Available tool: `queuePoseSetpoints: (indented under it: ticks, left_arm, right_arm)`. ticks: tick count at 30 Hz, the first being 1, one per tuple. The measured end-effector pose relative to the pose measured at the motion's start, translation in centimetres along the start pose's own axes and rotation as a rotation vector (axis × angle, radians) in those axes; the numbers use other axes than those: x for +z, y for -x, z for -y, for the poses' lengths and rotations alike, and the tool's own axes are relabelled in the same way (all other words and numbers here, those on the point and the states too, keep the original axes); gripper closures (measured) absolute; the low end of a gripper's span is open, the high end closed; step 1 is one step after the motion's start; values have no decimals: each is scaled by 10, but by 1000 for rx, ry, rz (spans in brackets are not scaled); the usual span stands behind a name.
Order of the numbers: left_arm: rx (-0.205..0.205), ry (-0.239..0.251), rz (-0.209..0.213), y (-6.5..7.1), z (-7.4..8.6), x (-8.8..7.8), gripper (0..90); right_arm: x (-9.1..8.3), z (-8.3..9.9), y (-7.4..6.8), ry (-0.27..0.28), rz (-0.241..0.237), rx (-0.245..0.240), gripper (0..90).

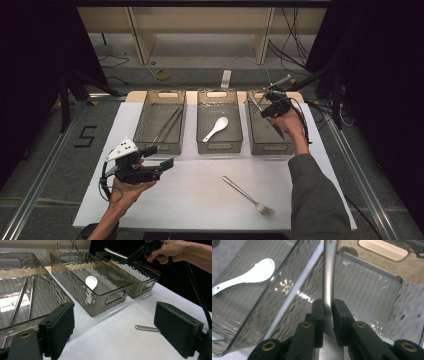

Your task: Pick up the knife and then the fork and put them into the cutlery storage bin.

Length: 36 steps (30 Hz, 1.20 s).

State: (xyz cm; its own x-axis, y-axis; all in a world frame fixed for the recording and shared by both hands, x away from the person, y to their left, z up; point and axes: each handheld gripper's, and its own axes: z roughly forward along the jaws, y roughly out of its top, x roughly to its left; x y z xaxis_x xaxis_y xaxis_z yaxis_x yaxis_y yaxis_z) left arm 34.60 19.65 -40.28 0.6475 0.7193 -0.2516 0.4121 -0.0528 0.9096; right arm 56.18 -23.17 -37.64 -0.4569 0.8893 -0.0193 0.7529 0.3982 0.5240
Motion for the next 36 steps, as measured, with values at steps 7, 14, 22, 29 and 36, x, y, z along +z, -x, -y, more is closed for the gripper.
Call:
queuePoseSetpoints:
  ticks: [7, 14, 22, 29, 36]
  left_arm:
    - [-1, 0, 0, 1, 0, 1, 162]
    - [2, 1, 0, 1, 0, 1, 162]
    - [11, -10, 3, 2, 0, 1, 162]
    - [9, -8, 5, 2, 0, 1, 162]
    - [9, -8, 5, 3, 0, 1, 162]
  right_arm:
    - [4, -2, -1, -8, 20, 31, 807]
    - [11, -2, 1, -17, 35, 57, 807]
    - [17, -3, 0, -22, 38, 77, 805]
    - [24, -5, 0, 1, -7, 141, 722]
    - [12, -7, 0, 42, -20, 140, 621]
